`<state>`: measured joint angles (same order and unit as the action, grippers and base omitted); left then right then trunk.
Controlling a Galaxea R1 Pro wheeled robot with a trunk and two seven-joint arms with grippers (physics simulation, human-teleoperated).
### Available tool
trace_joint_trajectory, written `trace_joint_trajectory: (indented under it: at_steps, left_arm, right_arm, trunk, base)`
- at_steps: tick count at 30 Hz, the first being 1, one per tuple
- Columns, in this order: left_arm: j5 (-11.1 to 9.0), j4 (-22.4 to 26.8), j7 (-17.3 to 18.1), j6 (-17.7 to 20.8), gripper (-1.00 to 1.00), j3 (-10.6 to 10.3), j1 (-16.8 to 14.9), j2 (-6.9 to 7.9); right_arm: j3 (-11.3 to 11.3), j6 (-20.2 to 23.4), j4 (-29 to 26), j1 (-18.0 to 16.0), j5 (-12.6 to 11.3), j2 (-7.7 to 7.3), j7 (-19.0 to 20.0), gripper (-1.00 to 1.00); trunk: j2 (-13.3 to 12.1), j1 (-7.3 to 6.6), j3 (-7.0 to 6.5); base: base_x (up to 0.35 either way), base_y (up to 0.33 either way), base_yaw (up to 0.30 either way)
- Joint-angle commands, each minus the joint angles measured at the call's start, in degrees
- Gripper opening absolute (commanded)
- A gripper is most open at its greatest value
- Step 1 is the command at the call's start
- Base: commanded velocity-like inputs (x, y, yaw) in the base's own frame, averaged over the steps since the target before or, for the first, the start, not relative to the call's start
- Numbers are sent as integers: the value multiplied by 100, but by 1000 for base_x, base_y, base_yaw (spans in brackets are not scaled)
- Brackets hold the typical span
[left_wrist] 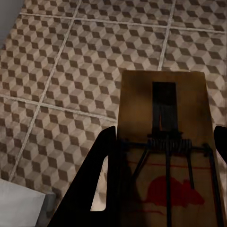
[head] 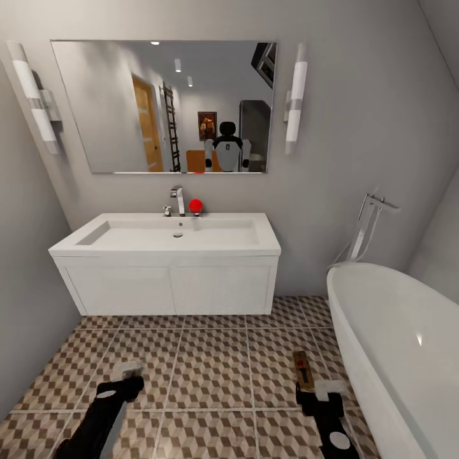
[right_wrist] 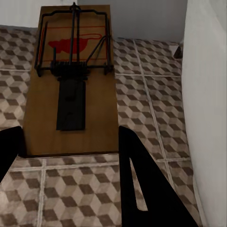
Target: Take the four mousetraps from the cabinet in the bathroom and place them on the bathroom floor. Make sure all four end up on the same floor surface, and ensure that at least two of them are either under or directly next to the same bathroom sink.
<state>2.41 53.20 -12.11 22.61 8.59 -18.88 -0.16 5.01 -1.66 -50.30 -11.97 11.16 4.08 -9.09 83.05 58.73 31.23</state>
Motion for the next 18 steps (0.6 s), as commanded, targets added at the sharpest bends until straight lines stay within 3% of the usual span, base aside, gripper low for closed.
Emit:
trace_joint_trajectory:
  at_steps: [1,5,8,10,13,18]
  left_arm:
    - [31,251,-13,403,-100,2,-92,-1]
    - [26,525,-11,1244,-100,2,-593,0]
    - [28,205,-11,1523,-100,2,-1118,-1]
    - [51,-364,-20,1579,-100,2,-1523,-1]
    - [105,-1202,-35,1372,-100,2,-2037,4]
    - [124,-2007,-29,462,-100,-8,-2248,-2]
  right_arm:
    - [18,213,-29,-156,31,22,13,-100]
    - [17,860,-70,-593,23,43,26,-100]
    - [17,1243,-75,-938,11,64,32,-100]
    - [16,1492,-31,-1206,5,128,36,-100]
    - [12,1782,149,-1605,5,211,38,-100]
    - [13,1870,628,-1982,16,241,39,-100]
  trunk:
    - [3,0,6]
    - [3,0,6]
    - [3,0,6]
    - [3,0,6]
    - [3,0,6]
    - [3,0,6]
  base:
    - [0,0,0]
    - [0,0,0]
    - [0,0,0]
    - [0,0,0]
    - [0,0,0]
    - [0,0,0]
